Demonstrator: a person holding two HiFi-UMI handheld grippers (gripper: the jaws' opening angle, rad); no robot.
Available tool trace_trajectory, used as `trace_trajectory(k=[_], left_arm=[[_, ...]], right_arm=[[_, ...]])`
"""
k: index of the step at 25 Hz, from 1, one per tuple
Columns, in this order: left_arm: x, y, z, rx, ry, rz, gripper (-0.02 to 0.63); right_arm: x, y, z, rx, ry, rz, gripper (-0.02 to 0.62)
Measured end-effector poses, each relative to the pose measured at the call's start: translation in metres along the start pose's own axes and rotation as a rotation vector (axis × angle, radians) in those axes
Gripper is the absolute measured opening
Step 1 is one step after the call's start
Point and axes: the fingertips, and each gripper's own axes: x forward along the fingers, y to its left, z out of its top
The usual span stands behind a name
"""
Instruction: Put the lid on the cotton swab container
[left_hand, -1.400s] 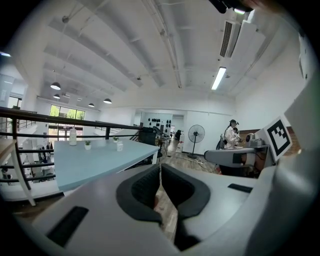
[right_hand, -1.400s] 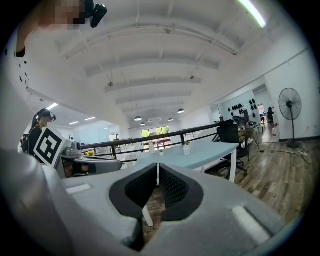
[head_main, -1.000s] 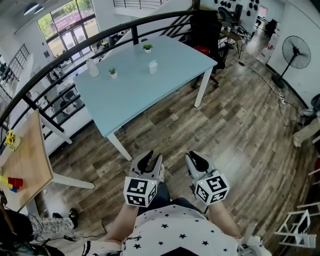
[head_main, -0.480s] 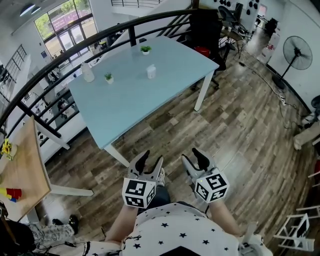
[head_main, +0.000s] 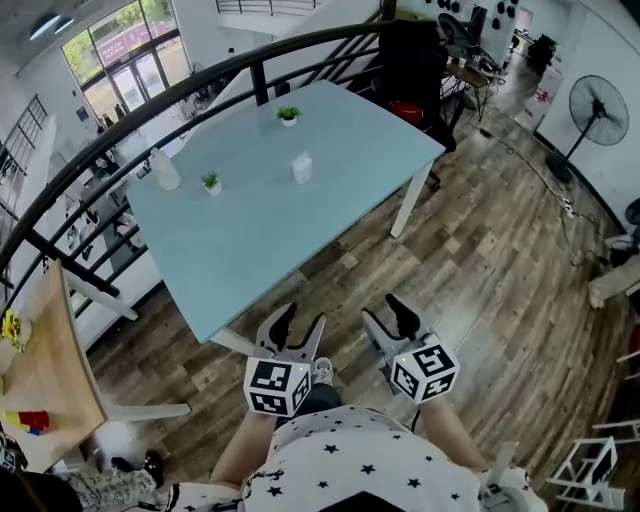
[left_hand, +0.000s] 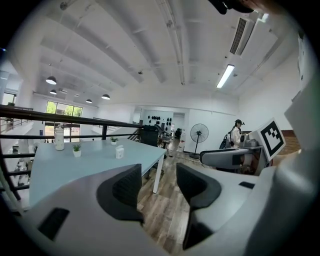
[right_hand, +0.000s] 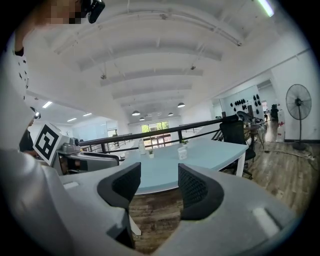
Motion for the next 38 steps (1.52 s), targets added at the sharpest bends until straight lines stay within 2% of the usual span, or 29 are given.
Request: trace_trajectory(k=[10, 20, 29, 38], left_arm=[[0.075, 0.061, 0.040, 0.005, 0.003, -0.015, 0.199], [0.131, 0.113, 0.057, 0.005, 0.013, -0.009, 0.198], [0.163, 0.144, 0.065, -0.002, 0.011, -0.007, 0.198], [0.177, 0.166, 0.065, -0.032, 0.011, 0.041, 0.198]], right_arm=[[0.091, -0.040, 0.042, 0.009, -0.008, -0.004, 0.215], [0.165, -0.070, 0.061, 0.001, -0.005, 0.003, 0.215], [0.206, -0.084, 0.073, -0.008, -0.010, 0.000, 0.215], [0.221, -0.091, 0.076, -0.009, -0.005, 0.006, 0.215]])
